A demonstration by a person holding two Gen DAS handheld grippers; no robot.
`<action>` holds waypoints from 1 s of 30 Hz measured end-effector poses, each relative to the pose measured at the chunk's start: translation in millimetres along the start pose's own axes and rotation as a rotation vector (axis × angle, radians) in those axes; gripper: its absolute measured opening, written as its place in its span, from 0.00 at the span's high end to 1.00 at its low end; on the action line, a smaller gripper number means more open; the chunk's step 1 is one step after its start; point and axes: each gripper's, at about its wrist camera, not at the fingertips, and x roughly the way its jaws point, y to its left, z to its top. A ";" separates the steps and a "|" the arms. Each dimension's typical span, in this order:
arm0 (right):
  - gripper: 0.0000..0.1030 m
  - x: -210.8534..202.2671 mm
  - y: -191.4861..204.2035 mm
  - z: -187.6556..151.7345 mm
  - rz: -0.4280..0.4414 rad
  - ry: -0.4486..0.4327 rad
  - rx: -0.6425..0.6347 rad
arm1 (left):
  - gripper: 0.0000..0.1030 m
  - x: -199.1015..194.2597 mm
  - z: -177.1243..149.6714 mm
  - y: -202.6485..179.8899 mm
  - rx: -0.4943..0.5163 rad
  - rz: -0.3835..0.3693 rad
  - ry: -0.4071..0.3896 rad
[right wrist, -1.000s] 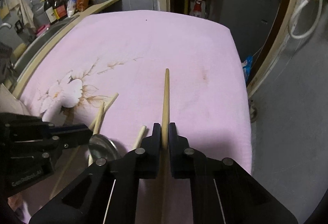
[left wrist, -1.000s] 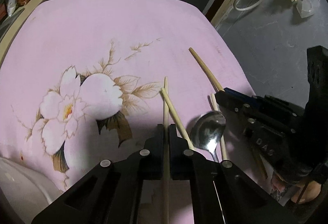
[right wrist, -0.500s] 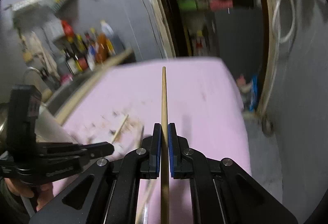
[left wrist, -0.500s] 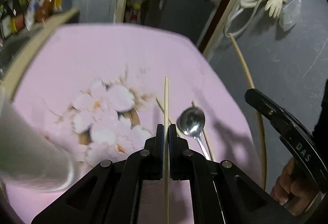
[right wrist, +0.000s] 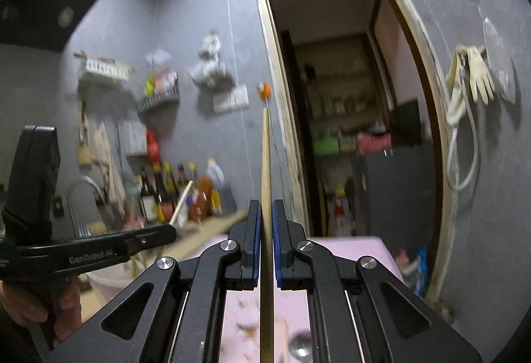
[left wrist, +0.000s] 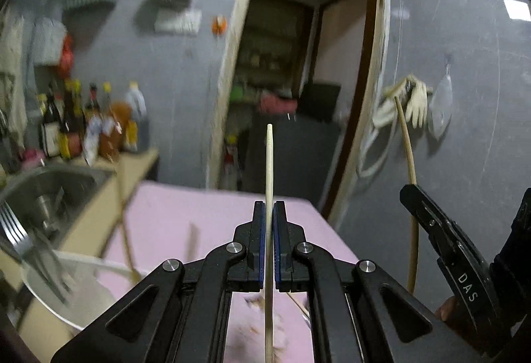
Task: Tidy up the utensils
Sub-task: 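Lift both chopsticks and carry them over the white caddy with both grippers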
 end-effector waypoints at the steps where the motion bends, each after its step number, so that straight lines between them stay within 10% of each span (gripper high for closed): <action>1: 0.96 2.3 4.6 3.6 0.007 -0.020 0.003 | 0.98 -4.6 5.3 4.0 0.009 0.012 -0.023; 15: 0.96 46.8 71.4 28.0 0.175 -0.143 0.096 | 0.98 -53.0 47.8 99.9 0.015 0.131 -0.170; 30: 0.96 99.5 112.3 1.7 0.210 -0.121 0.155 | 0.98 -47.8 15.8 170.3 -0.089 0.284 -0.232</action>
